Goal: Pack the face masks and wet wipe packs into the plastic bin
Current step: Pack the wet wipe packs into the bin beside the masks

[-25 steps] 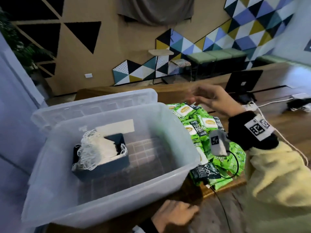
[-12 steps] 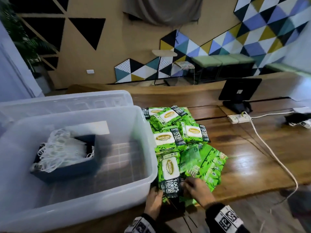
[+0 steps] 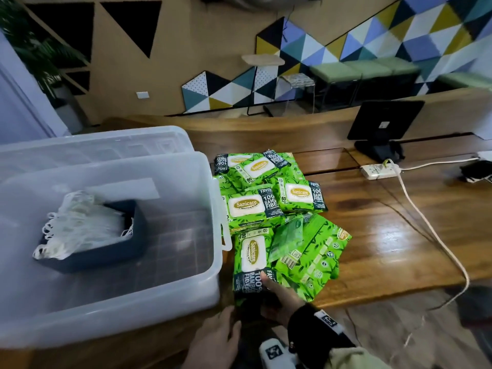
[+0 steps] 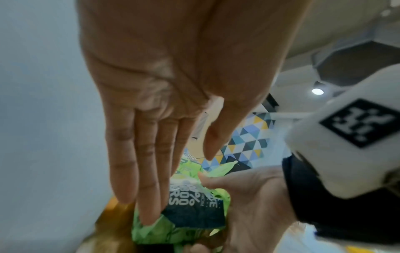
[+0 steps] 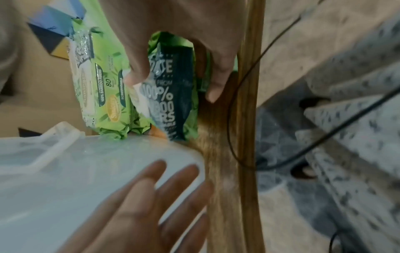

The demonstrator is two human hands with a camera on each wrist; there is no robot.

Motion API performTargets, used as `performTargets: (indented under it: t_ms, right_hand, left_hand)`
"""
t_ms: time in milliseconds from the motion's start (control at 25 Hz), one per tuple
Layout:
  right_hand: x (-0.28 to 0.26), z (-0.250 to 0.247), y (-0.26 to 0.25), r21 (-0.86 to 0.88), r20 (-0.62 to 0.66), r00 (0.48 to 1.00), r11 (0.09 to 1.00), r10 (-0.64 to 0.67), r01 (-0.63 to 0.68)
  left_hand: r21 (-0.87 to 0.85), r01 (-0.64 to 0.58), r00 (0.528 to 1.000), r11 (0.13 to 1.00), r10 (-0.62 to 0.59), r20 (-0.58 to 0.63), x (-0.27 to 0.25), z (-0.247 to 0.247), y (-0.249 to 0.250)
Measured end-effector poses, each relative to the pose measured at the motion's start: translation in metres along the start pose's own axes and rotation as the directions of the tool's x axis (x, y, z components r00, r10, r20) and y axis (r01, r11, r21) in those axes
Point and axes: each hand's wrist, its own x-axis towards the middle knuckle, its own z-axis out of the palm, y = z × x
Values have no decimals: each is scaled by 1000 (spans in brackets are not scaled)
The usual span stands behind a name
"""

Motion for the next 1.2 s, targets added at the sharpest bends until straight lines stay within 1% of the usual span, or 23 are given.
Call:
performTargets:
  t_ms: [40,120,200,240,280,320,360,440,520,560,600,640,720,760,800,880,960,1000,1040,1080,1160,1200]
  right_hand:
    - [1,6,2,34,-18,1000,999,16,-16]
    - [3,17,2,111,-92,995,994,23,-13]
    - [1,24,-1,187,-141,990,982,9,18]
    - [0,26,-2,202,-166,986,978,-15,49]
    - [-3,27,-4,181,-209,977,980,-38,77]
    - [-4,26,-4,150,-265,962,983,-60,102]
    - [-4,27,-3,129,-308,948,984,-80,125]
    - [-11,28,-2,116,-335,931,974,-145,193]
    - [-24,29,1,121,-314,924,956,-218,266]
    - [-31,26,3,101,-295,921,951,-253,294]
    - [-38,18,7,66,-282,912,942,-299,329]
    - [-45,10,8,35,-263,891,919,-371,393]
    - [-76,-6,1,6,-219,838,858,-500,514]
    - [-94,-14,-7,-7,-185,811,826,-555,564]
    - [-114,-21,-19,-10,-139,767,775,-626,631]
    - [-147,-36,-49,61,-40,657,655,-752,753]
    - [-180,-44,-81,119,98,542,550,-835,827]
    - [-189,-45,-92,126,156,494,513,-855,849]
    - [-196,-46,-103,133,199,441,470,-875,873]
    - [-200,-44,-113,135,234,395,432,-888,892]
    - [-195,-42,-130,118,337,340,398,-878,910]
    - [-183,-44,-136,98,398,331,399,-856,912]
  left_hand:
    - [-51,19,1000,999,-18,10,-3,-1,1]
    - [-89,-24,1000,996,24,2,-2,-2,3]
    - [-122,-58,998,991,57,-10,-3,-12,11]
    - [-152,-88,996,984,87,-12,-4,-21,18]
    - [-182,-146,989,972,143,-26,-5,-30,25]
    - [-216,-214,977,953,206,-61,-4,-40,32]
    - [-232,-260,965,937,243,-100,-4,-52,38]
    - [-164,-334,940,928,315,-134,4,-78,49]
    - [-69,-402,911,913,392,-128,15,-99,60]
    - [-2,-419,904,908,417,-94,22,-109,65]
    - [70,-425,903,902,428,-34,30,-117,70]
    - [132,-428,903,894,427,35,37,-125,74]
    - [183,-447,891,875,419,174,47,-134,82]
    - [178,-465,878,867,426,219,49,-138,86]
    - [169,-477,867,862,431,250,51,-143,92]
    - [188,-500,851,846,439,287,56,-154,103]
    - [223,-522,836,823,442,325,58,-171,114]
    - [208,-515,833,831,429,349,58,-182,117]
    - [176,-501,838,847,424,344,57,-196,120]
    - [152,-498,845,854,438,308,55,-210,121]
    - [198,-492,863,847,446,236,51,-238,120]
    - [238,-472,879,849,430,207,50,-249,115]
